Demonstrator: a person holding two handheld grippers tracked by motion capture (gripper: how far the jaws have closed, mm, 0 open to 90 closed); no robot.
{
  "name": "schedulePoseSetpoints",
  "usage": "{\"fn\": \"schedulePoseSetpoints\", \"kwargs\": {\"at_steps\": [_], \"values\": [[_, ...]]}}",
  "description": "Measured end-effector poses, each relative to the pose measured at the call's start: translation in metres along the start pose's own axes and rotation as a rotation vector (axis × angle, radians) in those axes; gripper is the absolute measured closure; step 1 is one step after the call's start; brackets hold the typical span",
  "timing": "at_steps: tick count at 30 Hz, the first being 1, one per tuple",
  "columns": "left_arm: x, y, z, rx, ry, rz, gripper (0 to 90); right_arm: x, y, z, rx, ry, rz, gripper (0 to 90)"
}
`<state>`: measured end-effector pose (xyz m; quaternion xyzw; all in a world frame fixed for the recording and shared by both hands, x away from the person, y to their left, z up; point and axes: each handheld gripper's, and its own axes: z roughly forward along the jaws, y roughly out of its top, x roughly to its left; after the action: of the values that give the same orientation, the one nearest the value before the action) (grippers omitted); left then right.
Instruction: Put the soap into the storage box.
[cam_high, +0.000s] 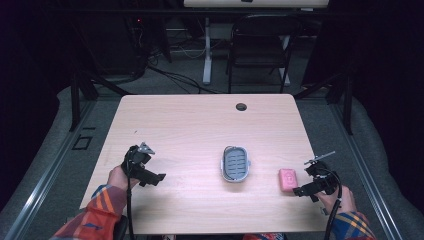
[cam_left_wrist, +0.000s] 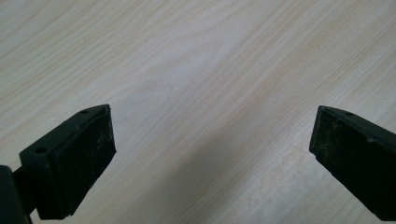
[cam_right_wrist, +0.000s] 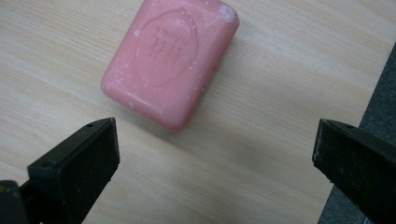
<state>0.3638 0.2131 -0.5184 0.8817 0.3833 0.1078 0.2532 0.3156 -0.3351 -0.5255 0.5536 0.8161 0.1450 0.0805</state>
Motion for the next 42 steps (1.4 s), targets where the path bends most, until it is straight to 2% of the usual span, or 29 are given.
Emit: {"fn": "schedulePoseSetpoints", "kwargs": {"at_steps": [13, 15, 16, 23, 24, 28, 31, 39, 41, 42], "values": [[-0.0006, -0.0003, 0.0005, 0.002, 0.008, 0.004, 0.2, 0.0008, 0.0007, 0.0016, 0.008, -0.003, -0.005, 0.2], [-0.001, -0.0003, 0.0003, 0.001, 0.011, 0.007, 0.2, 0.0022, -0.0003, 0.0032, -0.012, -0.003, 0.016, 0.2], [-0.0012, -0.0003, 0.0, 0.001, 0.011, 0.009, 0.2, 0.0017, 0.0002, 0.0018, 0.006, -0.004, 0.002, 0.2], [-0.0009, -0.0001, 0.0008, 0.002, 0.007, 0.009, 0.2, 0.0029, 0.0007, 0.0006, -0.01, -0.027, 0.015, 0.1], [-0.0011, 0.0, 0.0009, 0.001, 0.007, 0.009, 0.2, 0.0026, 0.0019, -0.0015, 0.009, -0.035, -0.006, 0.0], [-0.0012, 0.0, 0.0009, 0.003, 0.006, 0.009, 0.2, 0.004, 0.0026, -0.0026, -0.008, -0.04, -0.004, 0.0], [-0.0012, 0.0001, 0.0012, 0.004, 0.006, 0.009, 0.2, 0.0048, 0.0038, -0.0027, -0.003, -0.052, 0.01, 0.0], [-0.0014, 0.0002, 0.0018, 0.006, 0.005, 0.01, 0.2, 0.0068, 0.0064, -0.0028, -0.008, -0.046, 0.029, 0.0], [-0.0014, 0.0004, 0.0018, 0.009, 0.0, 0.012, 0.2, 0.0067, 0.008, -0.0033, -0.007, -0.034, 0.048, 0.0], [-0.0014, 0.0006, 0.0019, 0.011, -0.002, 0.012, 0.2, 0.0074, 0.0078, -0.0024, -0.027, -0.027, 0.067, 0.0]]}}
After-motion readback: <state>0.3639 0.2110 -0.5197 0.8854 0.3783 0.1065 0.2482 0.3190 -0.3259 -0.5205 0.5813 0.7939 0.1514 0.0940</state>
